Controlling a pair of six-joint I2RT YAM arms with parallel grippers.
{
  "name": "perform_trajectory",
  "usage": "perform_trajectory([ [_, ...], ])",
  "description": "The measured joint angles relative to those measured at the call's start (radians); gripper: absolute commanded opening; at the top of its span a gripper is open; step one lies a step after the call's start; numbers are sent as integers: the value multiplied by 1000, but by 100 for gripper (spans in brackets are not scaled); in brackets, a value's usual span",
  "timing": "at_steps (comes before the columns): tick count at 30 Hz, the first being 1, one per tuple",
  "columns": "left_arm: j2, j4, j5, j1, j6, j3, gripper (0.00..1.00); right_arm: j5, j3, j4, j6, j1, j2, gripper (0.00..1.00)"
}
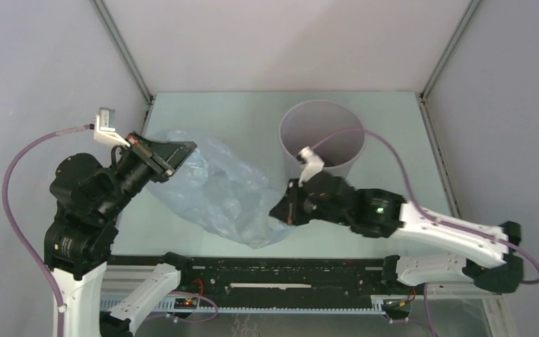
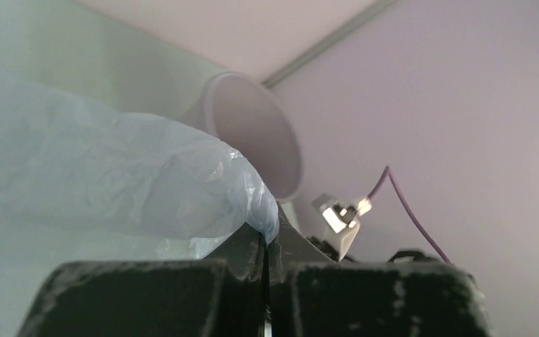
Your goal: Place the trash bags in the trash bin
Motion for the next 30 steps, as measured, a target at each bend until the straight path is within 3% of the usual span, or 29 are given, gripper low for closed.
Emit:
perform_trajectory([
  [4,3,181,159,0,-58,-2,0,-46,115,13,-43,-73,-116,0],
  [8,40,371,270,0,-156,32,0,-110,423,-32,-122,-192,-105,0],
  [12,177,510,307,-37,-227,218,0,-194,698,-86,-192,-311,-67,3],
  [16,333,607,283,-162,-252,433,0,-315,852,-158,-223,-496,-52,1],
  [20,478,671,228,-306,-258,587,0,-523,895,-208,-209,-763,-54,0],
  [26,678,711,148,-445,-240,686,0,-903,778,-292,-213,-1135,-52,0],
  [30,850,714,127,-485,-244,739,0,-941,782,-423,-287,-1201,1,0],
])
